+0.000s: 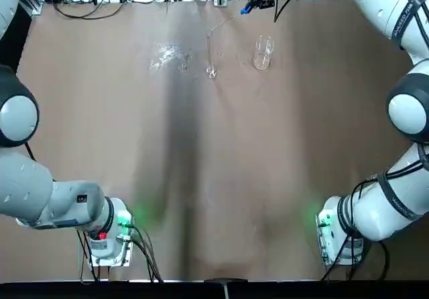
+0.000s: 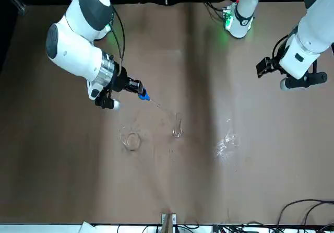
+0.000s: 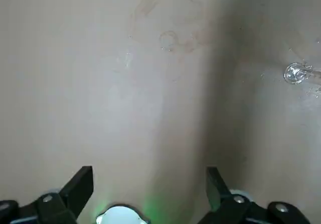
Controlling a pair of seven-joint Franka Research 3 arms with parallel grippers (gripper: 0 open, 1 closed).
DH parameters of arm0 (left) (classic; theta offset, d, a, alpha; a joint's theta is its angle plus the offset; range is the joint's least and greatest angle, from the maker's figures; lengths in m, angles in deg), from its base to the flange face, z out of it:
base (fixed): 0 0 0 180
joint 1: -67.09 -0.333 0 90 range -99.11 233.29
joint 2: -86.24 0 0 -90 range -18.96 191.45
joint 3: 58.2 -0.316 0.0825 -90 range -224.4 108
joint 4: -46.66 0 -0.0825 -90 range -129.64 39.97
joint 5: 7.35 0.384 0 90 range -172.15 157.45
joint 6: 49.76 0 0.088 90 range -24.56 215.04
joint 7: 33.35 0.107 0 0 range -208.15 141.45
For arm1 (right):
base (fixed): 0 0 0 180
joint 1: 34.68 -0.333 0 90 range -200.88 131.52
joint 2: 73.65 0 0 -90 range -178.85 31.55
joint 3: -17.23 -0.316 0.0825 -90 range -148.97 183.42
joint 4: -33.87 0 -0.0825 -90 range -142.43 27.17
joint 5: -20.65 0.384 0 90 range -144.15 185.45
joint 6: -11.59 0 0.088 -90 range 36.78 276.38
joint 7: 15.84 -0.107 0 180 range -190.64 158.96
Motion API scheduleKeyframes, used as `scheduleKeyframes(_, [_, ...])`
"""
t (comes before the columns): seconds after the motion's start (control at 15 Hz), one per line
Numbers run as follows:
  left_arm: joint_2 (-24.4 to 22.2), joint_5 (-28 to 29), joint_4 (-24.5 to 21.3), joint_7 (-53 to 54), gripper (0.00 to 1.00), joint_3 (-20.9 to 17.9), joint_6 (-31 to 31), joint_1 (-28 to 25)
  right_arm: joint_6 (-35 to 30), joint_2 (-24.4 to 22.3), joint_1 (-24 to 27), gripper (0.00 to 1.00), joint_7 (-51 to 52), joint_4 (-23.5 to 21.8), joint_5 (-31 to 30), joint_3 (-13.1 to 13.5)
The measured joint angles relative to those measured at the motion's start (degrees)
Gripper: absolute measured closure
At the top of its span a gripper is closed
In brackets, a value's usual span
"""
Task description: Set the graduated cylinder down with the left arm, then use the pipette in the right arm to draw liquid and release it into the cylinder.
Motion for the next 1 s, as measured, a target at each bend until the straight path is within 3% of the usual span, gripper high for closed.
scheduleKeyframes(1.0, [-0.09,0.0,0.07,0.0,0.0,0.04,0.02,-0.09,-2.52,-2.73,0.28,0.93,-3.36,0.66,0.07,0.12])
